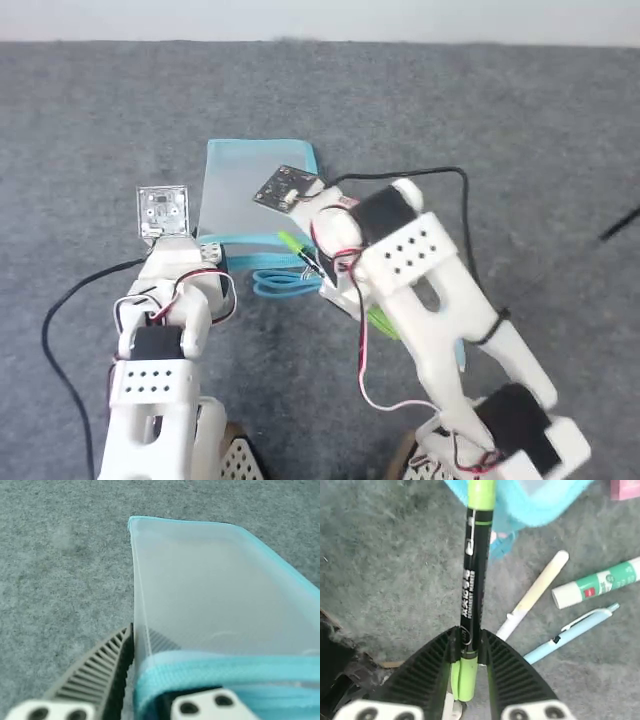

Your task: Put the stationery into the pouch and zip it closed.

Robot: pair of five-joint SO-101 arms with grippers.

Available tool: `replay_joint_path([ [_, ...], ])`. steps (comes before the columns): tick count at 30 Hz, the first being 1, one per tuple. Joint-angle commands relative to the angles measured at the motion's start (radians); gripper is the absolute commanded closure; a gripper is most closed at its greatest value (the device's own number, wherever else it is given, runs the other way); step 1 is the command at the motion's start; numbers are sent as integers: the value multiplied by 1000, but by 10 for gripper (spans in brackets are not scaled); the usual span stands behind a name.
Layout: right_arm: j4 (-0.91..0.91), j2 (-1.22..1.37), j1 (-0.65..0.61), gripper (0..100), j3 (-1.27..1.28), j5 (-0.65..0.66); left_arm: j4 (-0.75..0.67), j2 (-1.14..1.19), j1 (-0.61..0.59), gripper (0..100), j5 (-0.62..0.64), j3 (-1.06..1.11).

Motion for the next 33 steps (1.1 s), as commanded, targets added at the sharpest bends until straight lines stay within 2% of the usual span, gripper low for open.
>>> replay_joint_path([
  [1, 22, 5, -41, 992, -95, -17, -32, -12, -3, 988, 21, -12],
  [9, 38, -130, -71, 992, -55, 80, -32, -9, -3, 988, 21, -12],
  [23, -48, -124, -73, 992, 101, 75, -32, -9, -3, 988, 21, -12],
  [28, -45, -5, -71, 992, -3, -6, -32, -12, -3, 988, 21, -12],
  [33, -35, 176, -71, 992, -187, -14, -32, -12, -3, 988, 21, -12],
])
